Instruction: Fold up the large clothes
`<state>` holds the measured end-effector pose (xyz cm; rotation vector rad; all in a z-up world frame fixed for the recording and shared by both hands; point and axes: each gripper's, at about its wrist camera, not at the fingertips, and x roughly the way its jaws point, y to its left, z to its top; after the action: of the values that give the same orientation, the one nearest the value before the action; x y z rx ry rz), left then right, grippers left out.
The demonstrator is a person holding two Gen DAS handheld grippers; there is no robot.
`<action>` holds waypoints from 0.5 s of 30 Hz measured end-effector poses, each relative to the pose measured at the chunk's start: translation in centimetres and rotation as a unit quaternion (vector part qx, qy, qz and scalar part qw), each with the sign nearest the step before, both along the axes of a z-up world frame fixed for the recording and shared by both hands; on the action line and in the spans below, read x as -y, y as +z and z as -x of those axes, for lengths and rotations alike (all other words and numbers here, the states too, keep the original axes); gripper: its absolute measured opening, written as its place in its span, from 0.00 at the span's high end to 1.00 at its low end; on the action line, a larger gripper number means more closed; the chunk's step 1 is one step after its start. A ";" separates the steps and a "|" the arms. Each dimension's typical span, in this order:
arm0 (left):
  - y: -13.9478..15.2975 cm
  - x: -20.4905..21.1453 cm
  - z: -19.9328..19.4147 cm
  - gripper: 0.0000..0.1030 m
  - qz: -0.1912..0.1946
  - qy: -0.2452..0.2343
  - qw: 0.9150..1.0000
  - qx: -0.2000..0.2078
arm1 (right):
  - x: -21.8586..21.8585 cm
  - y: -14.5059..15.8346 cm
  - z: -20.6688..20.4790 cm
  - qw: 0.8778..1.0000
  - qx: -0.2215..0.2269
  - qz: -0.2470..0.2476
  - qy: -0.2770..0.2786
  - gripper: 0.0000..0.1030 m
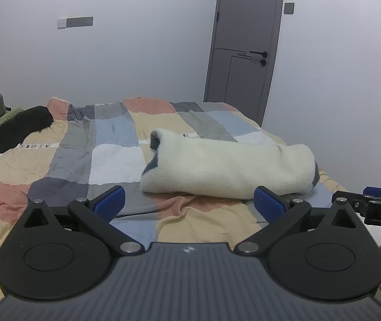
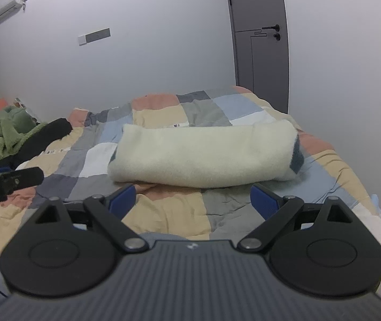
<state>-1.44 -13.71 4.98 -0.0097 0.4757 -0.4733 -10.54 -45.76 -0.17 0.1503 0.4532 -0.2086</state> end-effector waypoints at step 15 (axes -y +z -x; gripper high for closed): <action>0.3 -0.5 0.7 0.00 0.012 -0.007 1.000 0.000 | -0.1 0.4 0.3 1.000 0.001 -0.001 0.001 0.09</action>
<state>-2.14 -13.25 5.32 -0.0303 0.4697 -0.4920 -10.81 -45.68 0.18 0.1530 0.4521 -0.2062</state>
